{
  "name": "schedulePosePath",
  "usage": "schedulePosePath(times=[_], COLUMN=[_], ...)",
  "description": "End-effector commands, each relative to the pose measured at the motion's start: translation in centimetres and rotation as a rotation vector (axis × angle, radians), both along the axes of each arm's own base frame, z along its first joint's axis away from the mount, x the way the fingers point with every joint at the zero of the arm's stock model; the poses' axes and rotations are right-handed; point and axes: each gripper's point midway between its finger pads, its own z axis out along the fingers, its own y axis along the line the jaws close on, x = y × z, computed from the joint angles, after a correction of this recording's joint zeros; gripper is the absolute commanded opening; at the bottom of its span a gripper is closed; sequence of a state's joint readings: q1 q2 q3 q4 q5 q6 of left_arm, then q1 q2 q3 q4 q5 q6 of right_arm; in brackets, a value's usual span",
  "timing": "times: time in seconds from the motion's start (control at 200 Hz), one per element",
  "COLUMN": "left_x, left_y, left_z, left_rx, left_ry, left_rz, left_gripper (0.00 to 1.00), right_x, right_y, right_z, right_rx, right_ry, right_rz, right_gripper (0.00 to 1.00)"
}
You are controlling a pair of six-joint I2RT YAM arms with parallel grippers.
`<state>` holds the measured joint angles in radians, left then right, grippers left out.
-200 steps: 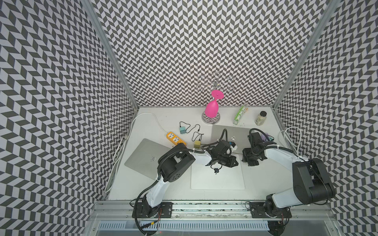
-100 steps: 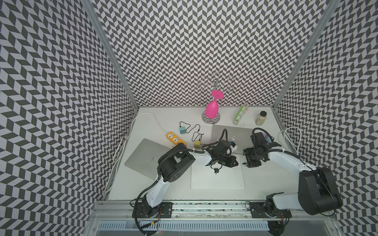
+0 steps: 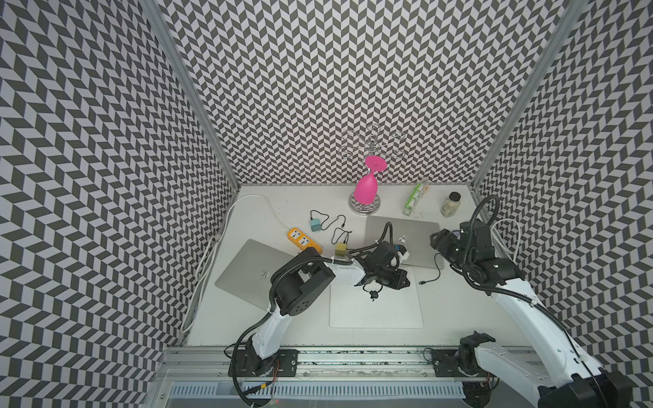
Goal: Unplug the laptop charger
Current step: Remove the charging cable from the laptop, then move the socket to the center of the board.
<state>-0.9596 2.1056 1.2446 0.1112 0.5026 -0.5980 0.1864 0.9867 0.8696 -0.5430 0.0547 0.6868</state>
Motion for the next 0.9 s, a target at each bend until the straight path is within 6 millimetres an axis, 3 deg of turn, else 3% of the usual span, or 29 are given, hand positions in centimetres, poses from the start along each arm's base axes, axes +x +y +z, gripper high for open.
schedulePosePath(times=[0.0, 0.13, 0.265, 0.38, 0.581, 0.731, 0.801, 0.896], left_x=[-0.4, -0.7, -1.0, -1.2, -1.0, 0.7, 1.9, 3.8], left_y=[0.5, 0.4, 0.2, 0.1, -0.8, -1.8, -2.4, -3.4], left_z=[0.6, 1.1, 1.6, 2.5, 4.5, 6.0, 7.0, 8.4], left_rx=[0.012, -0.002, -0.016, -0.031, -0.079, -0.117, -0.156, -0.212], left_ry=[0.004, 0.009, 0.021, 0.023, 0.032, 0.019, 0.027, 0.033], left_rz=[-0.011, -0.024, -0.039, -0.044, -0.063, -0.05, -0.033, -0.007], left_gripper=[0.0, 0.0, 0.0, 0.01, 0.01, 0.01, 0.01, 0.01], right_x=[1.4, 1.6, 2.3, 2.5, 4.0, 4.0, 3.8, 3.3], right_y=[-2.1, -4.0, -5.6, -6.8, -9.4, -11.4, -12.1, -11.2], right_z=[4.8, 3.9, 2.5, 0.7, 0.4, -2.8, -3.1, -3.3], right_rx=[-0.395, -0.647, -0.751, -0.732, -0.659, -0.722, -0.772, -0.8], right_ry=[-0.142, -0.104, -0.105, -0.05, -0.043, 0.06, 0.055, -0.038], right_rz=[0.135, 0.197, 0.255, 0.322, 0.289, 0.264, 0.235, 0.27], right_gripper=[0.71, 0.72, 0.73, 0.72, 0.71, 0.7, 0.7, 0.68])
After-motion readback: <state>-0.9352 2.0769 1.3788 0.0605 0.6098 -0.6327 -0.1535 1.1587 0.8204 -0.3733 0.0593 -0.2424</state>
